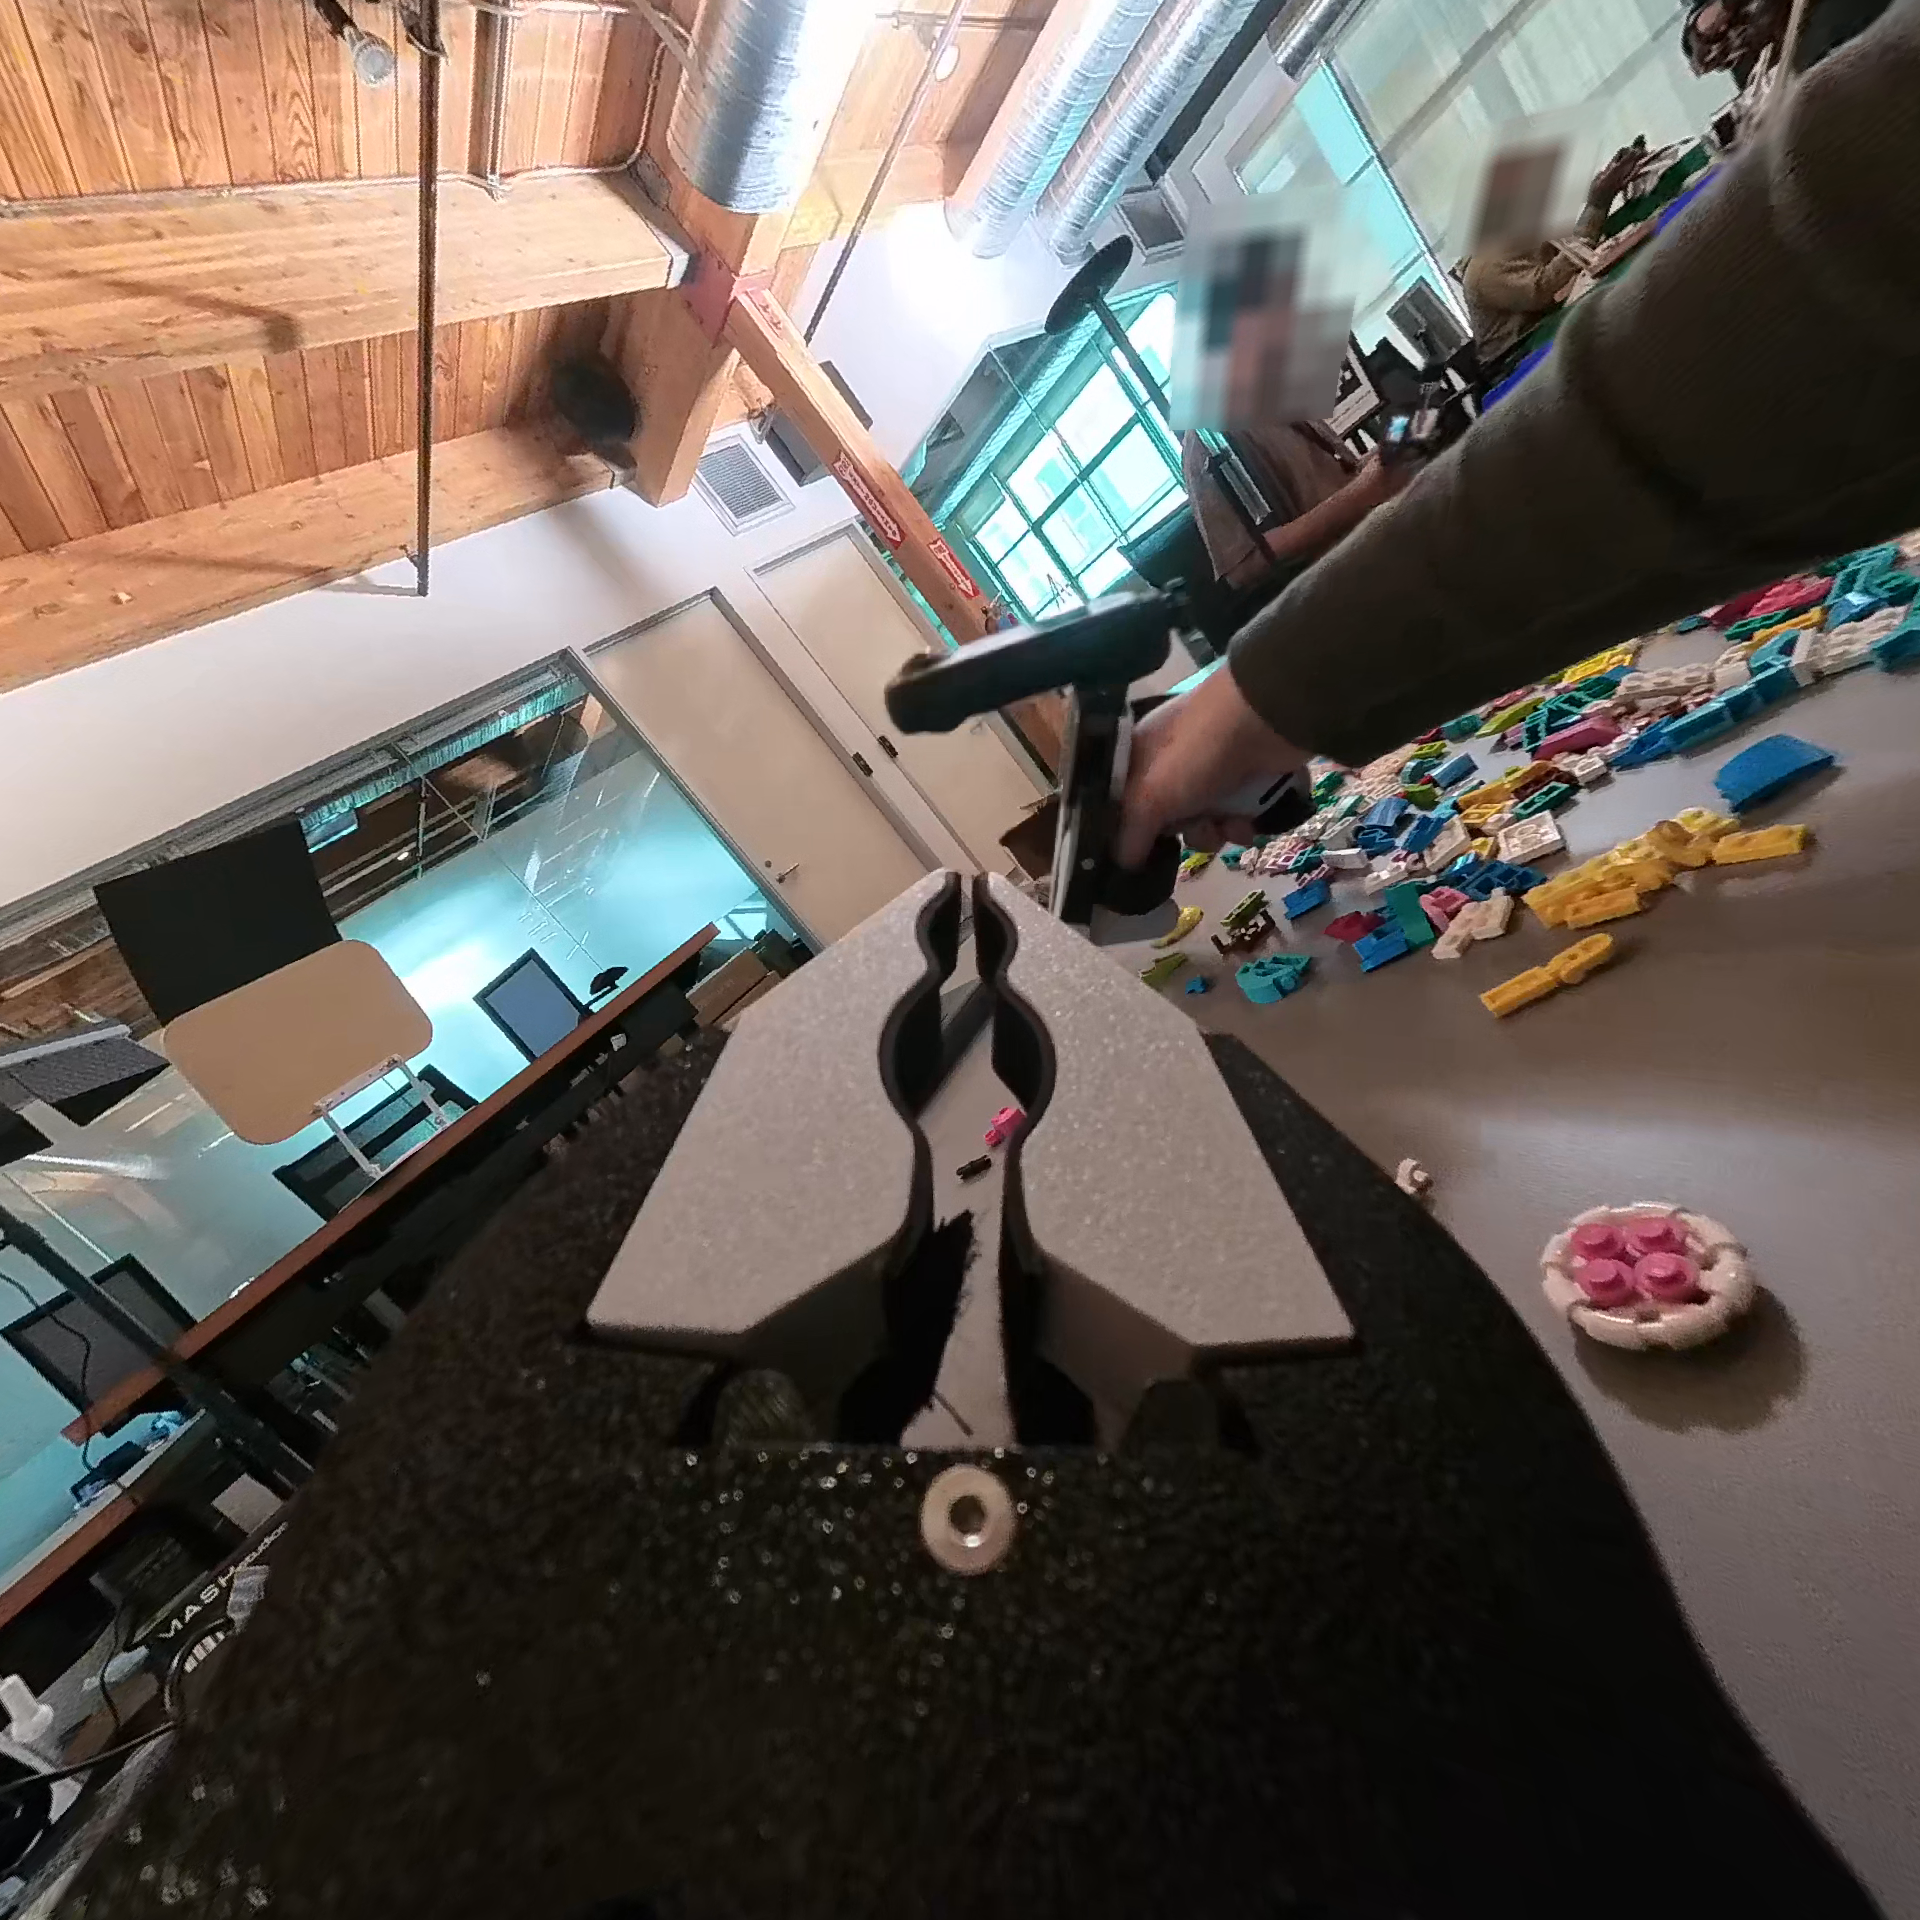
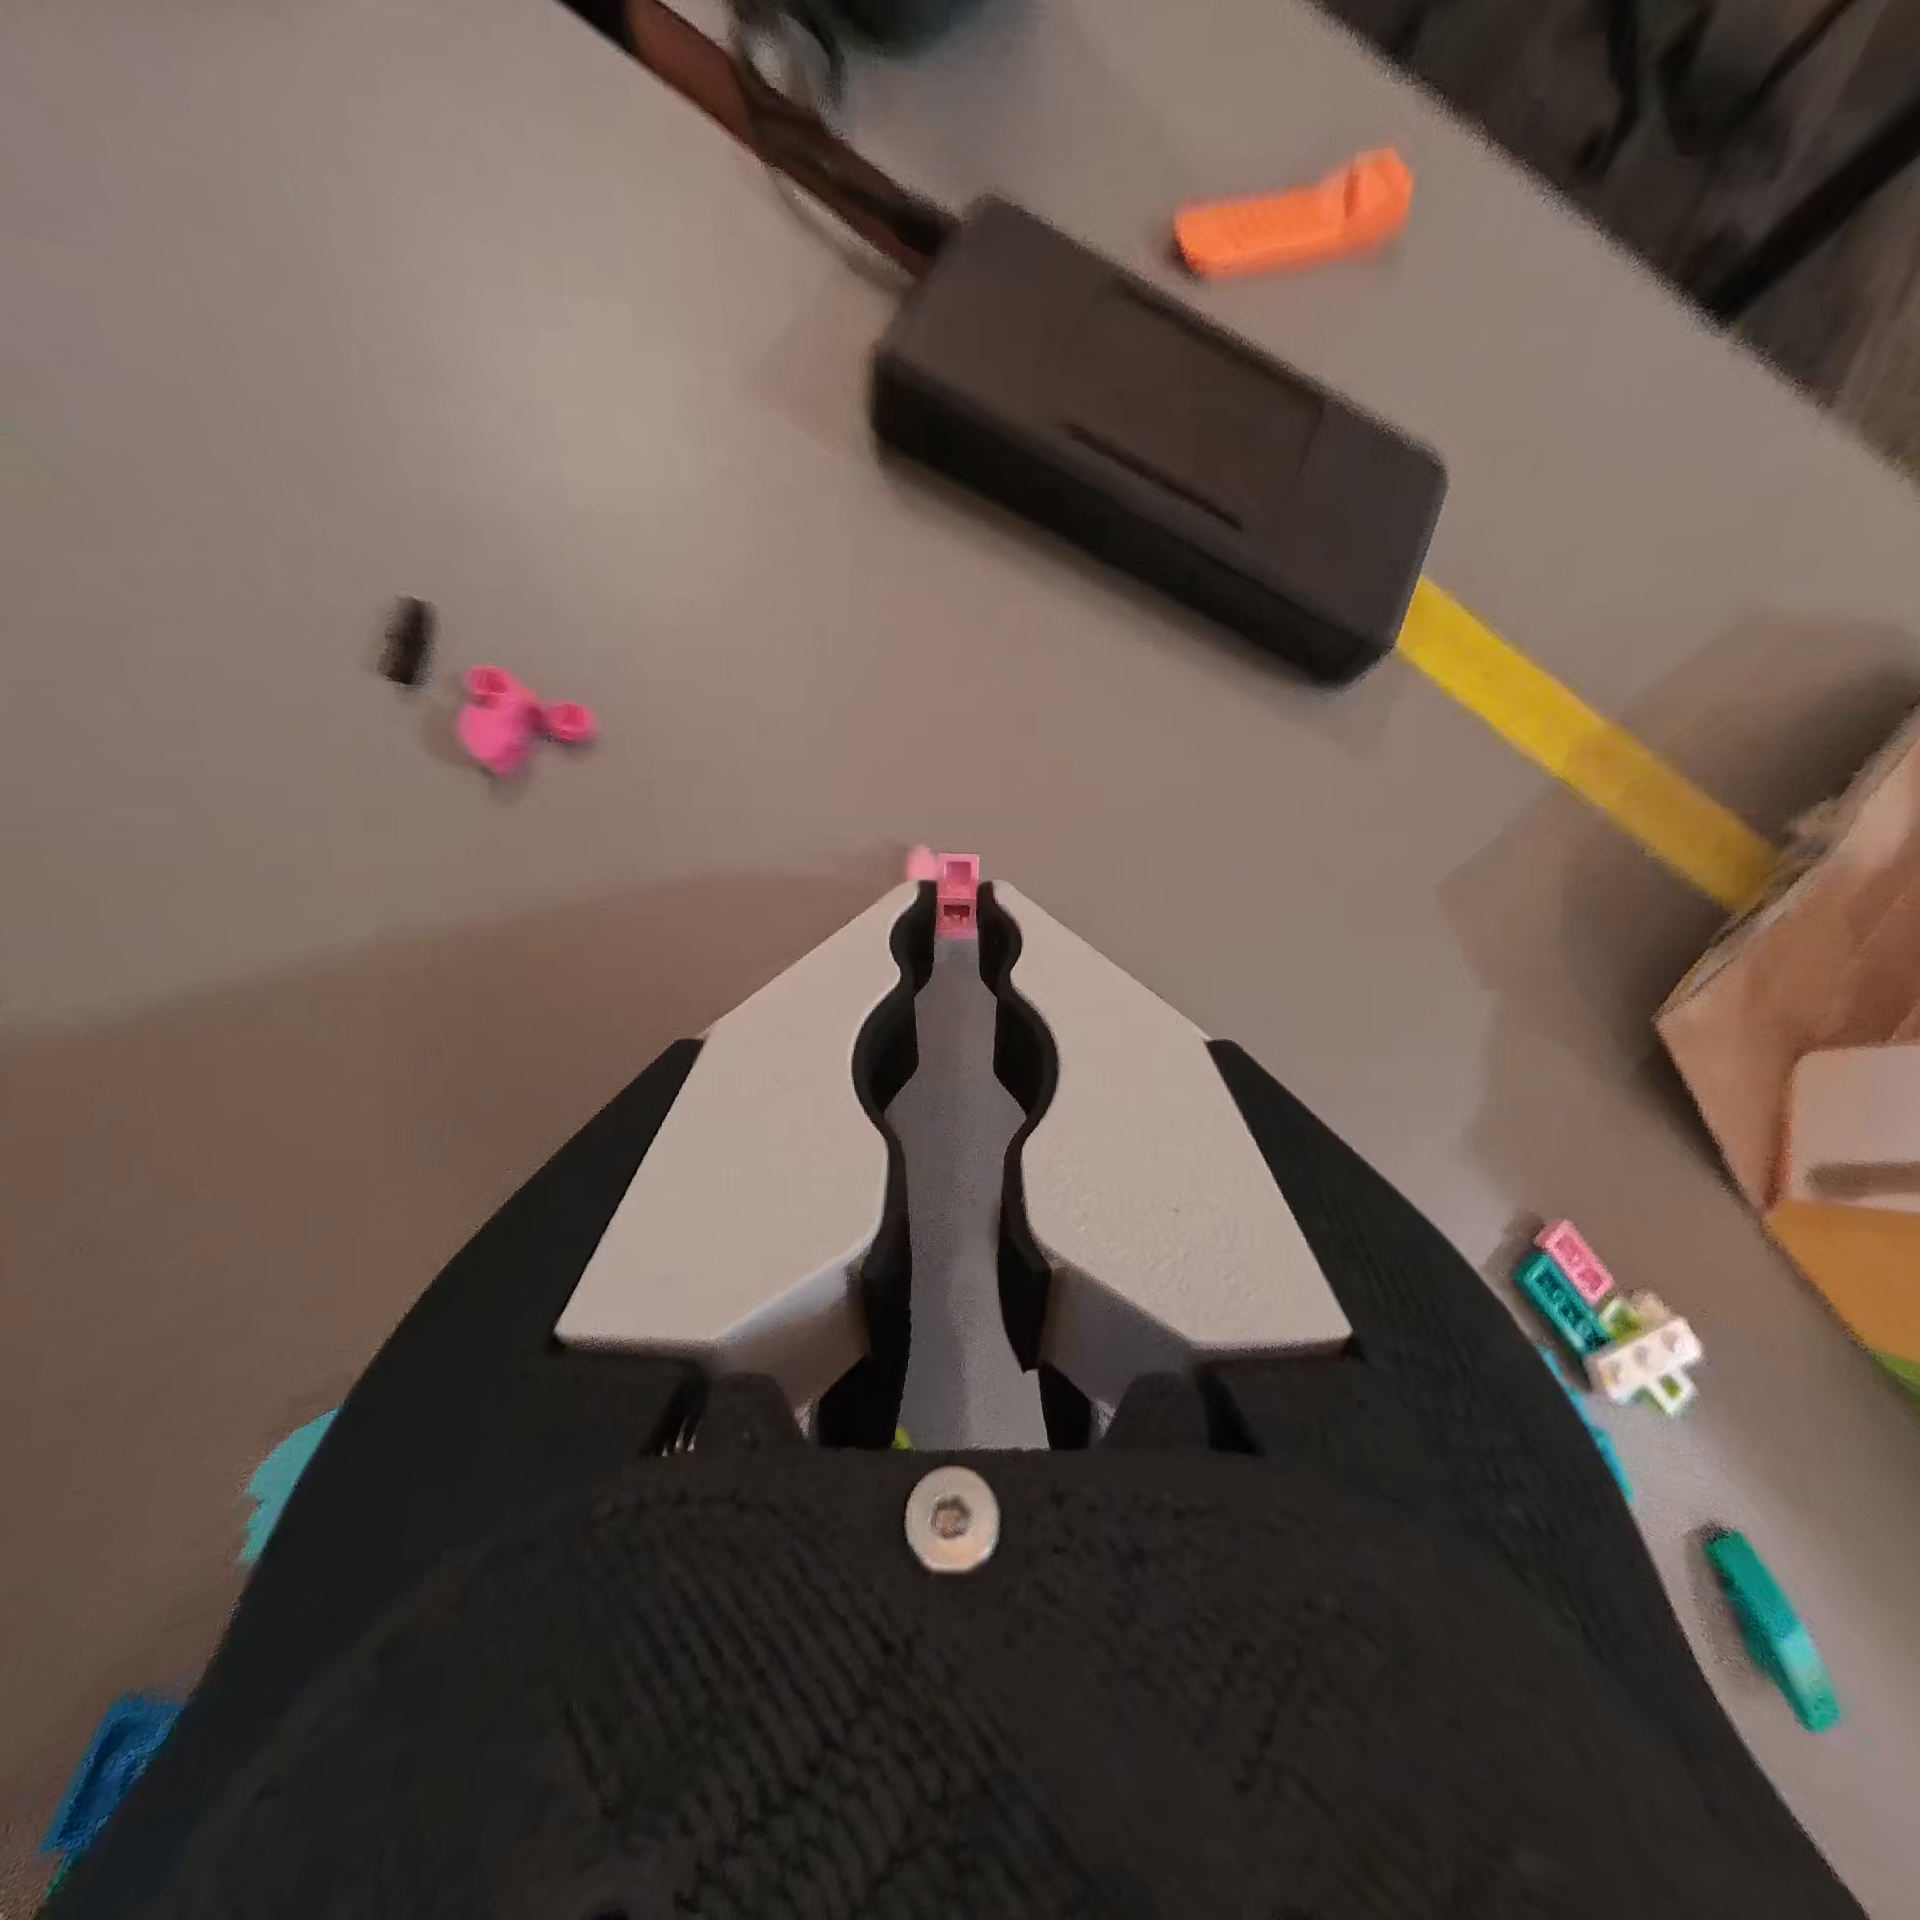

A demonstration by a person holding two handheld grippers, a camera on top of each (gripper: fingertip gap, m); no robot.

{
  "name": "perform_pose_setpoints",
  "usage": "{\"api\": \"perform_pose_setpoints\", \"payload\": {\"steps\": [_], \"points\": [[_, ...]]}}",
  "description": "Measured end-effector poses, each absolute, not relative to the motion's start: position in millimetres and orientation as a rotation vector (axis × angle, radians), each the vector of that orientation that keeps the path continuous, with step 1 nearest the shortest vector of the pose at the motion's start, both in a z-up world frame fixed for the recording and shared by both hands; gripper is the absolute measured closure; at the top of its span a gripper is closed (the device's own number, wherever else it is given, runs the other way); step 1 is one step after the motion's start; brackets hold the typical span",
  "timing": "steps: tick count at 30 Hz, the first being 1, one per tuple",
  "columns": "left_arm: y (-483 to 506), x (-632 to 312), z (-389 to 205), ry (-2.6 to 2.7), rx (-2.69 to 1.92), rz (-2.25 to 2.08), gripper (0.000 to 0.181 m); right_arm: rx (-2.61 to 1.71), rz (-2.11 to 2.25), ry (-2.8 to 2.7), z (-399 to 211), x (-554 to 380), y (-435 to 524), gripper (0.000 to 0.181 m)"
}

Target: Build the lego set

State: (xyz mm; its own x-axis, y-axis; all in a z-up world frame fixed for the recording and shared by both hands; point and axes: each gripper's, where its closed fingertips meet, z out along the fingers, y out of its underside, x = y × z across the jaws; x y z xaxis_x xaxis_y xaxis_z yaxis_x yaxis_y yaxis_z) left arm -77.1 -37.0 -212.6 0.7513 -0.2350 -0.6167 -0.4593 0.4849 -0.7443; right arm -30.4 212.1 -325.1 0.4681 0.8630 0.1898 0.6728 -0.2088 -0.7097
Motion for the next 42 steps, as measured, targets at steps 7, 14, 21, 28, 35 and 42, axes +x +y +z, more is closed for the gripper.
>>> {"api": "perform_pose_setpoints", "payload": {"steps": [7, 14, 21, 28, 35, 42], "points": [[-36, -85, -203, 0.646, -1.088, 0.062, 0.172, -1.385, 0.812, -1.294, -224, -72, 62, 0.175], [-45, -68, -202, 0.727, -1.037, 0.116, 0.133, -1.45, 1.745, -0.776, -195, -75, -42, 0.175], [-50, -69, -199, 0.704, -1.048, 0.164, 0.158, -1.396, 1.943, -0.462, -194, -72, -59, 0.175], [-49, -69, -199, 0.677, -1.068, 0.126, 0.175, -1.391, 1.817, -0.339, -194, -72, -53, 0.175], [-51, -64, -200, 0.687, -1.061, 0.087, 0.169, -1.417, 1.736, -0.328, -198, -71, -48, 0.175], [-51, -62, -204, 0.728, -1.069, 0.119, 0.177, -1.416, 1.747, -0.298, -201, -72, -49, 0.175]]}}
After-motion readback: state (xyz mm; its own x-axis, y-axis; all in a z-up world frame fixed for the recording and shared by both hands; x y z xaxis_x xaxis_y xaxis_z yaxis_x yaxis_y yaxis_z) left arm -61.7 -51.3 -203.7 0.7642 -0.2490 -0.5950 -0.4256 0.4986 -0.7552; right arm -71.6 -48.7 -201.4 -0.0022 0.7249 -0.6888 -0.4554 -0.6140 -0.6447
